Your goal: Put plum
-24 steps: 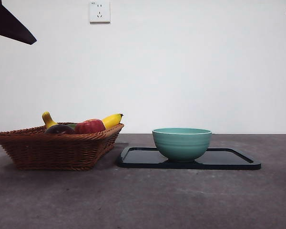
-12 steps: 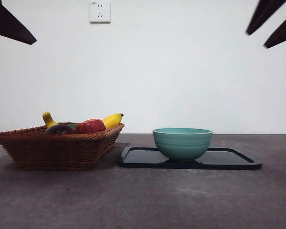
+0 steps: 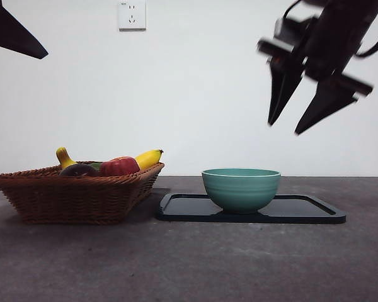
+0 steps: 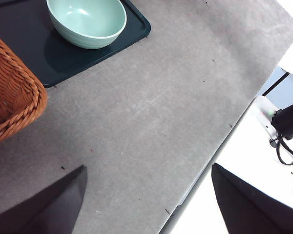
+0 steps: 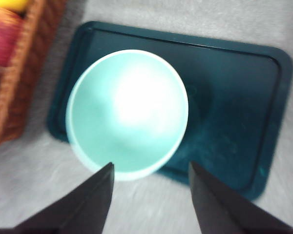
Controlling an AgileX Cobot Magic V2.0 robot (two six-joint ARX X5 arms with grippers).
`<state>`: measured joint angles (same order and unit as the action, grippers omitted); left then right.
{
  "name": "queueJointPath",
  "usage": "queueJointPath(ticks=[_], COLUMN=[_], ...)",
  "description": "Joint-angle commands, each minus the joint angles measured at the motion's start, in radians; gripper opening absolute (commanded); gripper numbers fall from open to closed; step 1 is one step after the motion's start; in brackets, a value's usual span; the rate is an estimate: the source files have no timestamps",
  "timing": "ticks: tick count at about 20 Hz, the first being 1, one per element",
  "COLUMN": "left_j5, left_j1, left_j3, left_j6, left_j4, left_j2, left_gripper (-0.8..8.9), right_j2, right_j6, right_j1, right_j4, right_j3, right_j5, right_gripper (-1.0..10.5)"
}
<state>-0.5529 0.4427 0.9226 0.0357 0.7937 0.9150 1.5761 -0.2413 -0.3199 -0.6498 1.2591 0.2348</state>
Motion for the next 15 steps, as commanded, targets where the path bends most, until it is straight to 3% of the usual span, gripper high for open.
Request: queueJointPath(ticks=[1, 8, 15], left_j5=[-0.006, -0.006, -0.006], left_j1=[0.005, 0.005, 0.005], left_j3=[0.017, 0.017, 0.017], left_j6=[0.005, 0.005, 0.005], left_j4=[0.0, -0.001, -0.001], left_j2=[0.006, 0.006, 0.006], left_gripper=[4.03, 4.03, 4.03], right_j2=[0.08, 0.229, 0.251], right_j6=[0.017, 0.017, 0.018], right_j1=[-0.003, -0.005, -0.005], right_j4=[0.035, 0.137, 0.193], right_j3=[0.034, 0.034, 0.034], right_j5=[-0.003, -0.033, -0.082], right_gripper=[2.4, 2.3, 0.1])
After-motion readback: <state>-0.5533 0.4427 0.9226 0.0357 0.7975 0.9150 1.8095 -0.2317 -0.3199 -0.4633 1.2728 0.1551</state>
